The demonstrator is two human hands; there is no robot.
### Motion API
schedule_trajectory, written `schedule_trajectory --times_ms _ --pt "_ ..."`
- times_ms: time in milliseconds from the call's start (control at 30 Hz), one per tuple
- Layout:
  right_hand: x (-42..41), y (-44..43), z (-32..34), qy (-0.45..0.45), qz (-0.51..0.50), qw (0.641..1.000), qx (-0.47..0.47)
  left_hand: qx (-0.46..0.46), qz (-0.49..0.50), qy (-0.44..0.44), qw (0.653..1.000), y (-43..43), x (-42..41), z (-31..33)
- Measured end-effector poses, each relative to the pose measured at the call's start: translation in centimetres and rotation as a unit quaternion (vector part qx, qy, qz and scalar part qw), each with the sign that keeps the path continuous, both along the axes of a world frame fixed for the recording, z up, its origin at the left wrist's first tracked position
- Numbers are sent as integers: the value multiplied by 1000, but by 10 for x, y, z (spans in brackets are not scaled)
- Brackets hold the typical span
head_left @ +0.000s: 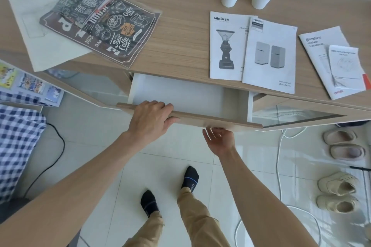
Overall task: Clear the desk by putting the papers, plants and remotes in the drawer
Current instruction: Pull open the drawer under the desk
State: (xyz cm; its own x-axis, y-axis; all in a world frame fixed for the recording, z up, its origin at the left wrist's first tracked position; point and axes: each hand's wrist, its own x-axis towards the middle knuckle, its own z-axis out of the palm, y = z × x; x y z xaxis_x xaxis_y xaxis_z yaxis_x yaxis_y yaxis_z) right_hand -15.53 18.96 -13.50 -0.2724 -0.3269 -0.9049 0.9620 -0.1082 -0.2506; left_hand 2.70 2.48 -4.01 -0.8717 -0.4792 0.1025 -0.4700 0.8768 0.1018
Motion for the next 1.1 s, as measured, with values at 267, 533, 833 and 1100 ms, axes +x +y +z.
schedule_trajectory --times_ms 267,533,833,1100 --pt "43 47 -1 9 23 998 51 -1 -26 -8 1000 50 46 0" --pt "95 102 7 6 18 998 58 10 -20 -29 999 106 96 2" --pt "110 123 14 5 17 998 67 51 -1 -11 999 133 112 9" --pt "126 135 44 121 269 934 202 96 19 -96 991 137 114 13"
